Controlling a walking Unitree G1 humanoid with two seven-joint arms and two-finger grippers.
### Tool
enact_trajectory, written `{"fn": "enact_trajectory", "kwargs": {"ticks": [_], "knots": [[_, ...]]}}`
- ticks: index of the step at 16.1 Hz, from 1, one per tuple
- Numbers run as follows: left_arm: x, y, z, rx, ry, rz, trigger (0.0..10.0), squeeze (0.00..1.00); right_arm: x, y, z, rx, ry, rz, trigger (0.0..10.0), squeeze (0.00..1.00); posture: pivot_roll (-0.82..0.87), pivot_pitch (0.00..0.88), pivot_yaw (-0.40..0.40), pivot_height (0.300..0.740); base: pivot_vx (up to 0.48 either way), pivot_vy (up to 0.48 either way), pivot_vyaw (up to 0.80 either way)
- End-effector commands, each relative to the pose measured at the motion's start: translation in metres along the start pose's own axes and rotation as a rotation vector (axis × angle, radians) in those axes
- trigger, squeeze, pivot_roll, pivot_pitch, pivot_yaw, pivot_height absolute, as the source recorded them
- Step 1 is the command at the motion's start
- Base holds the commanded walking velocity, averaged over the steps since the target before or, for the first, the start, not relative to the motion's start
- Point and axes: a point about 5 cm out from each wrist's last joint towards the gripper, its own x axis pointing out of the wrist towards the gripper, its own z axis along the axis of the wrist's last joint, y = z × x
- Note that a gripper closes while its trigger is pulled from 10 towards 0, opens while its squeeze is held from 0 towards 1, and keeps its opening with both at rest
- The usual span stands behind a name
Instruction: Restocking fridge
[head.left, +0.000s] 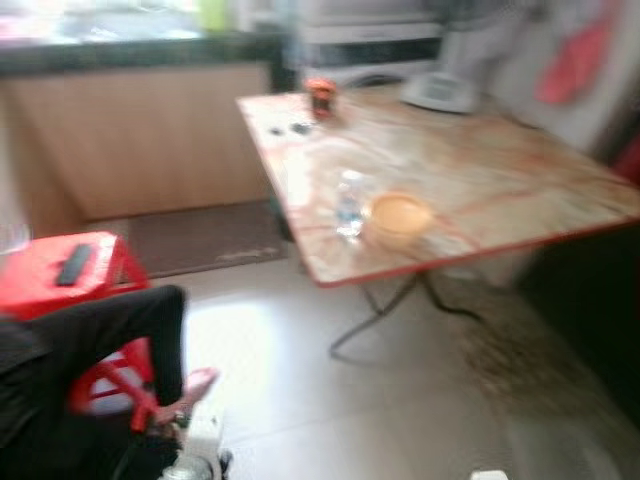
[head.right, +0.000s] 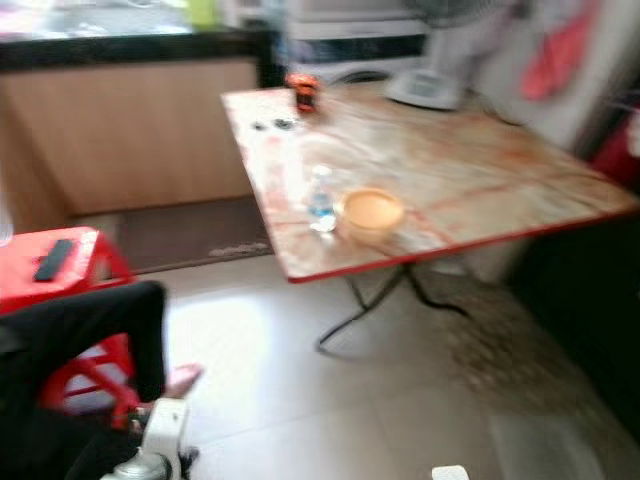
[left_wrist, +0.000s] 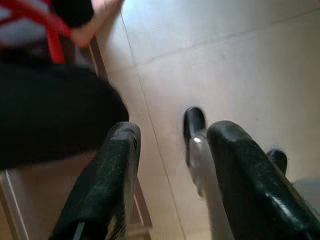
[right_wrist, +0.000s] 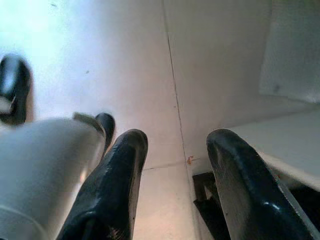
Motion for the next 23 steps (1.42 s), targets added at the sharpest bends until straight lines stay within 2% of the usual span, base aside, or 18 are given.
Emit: {"fn": "enact_trajectory", "kwargs": {"ticks": [1,3,8,16,18,20,23], "knots": [[0.000,0.004,0.000,0.010,0.008,0.000,10.0,0.00,0.000,-0.001,0.002,0.005,-0.001,-0.005,10.0,0.00,0.02,0.000,-0.098,0.740,0.000,0.000,0.80],[0.000,0.004,-0.001,0.001,0.022,0.007,10.0,0.00,0.000,-0.001,0.001,0.010,0.009,-0.014,10.0,0.00,0.01,0.000,-0.099,0.740,0.000,0.000,0.72],[0.000,0.003,0.000,-0.009,0.000,0.003,10.0,0.00,0.000,-0.001,-0.001,0.049,0.010,-0.009,10.0,0.00,0.01,0.000,-0.101,0.740,0.000,0.000,0.00],[0.000,0.003,0.002,0.004,-0.039,0.000,10.0,0.00,0.000,0.001,0.001,0.056,-0.014,0.005,10.0,0.00,0.01,0.000,-0.101,0.740,0.000,0.000,0.00],[-0.002,0.006,0.010,-0.067,-0.164,0.062,10.0,0.00,0.000,-0.001,0.006,0.102,-0.070,-0.015,10.0,0.00,0.02,0.000,-0.103,0.740,0.000,0.000,0.00],[-0.005,0.008,0.017,-0.087,-0.269,0.101,10.0,0.00,-0.001,-0.003,0.011,0.154,-0.132,-0.042,10.0,0.00,0.02,0.000,-0.103,0.740,0.000,0.000,0.00],[-0.008,0.009,0.022,-0.152,-0.364,0.116,10.0,0.00,-0.002,-0.004,0.017,0.236,-0.210,-0.054,10.0,0.00,0.01,0.000,-0.099,0.740,0.000,0.000,0.00]]}}
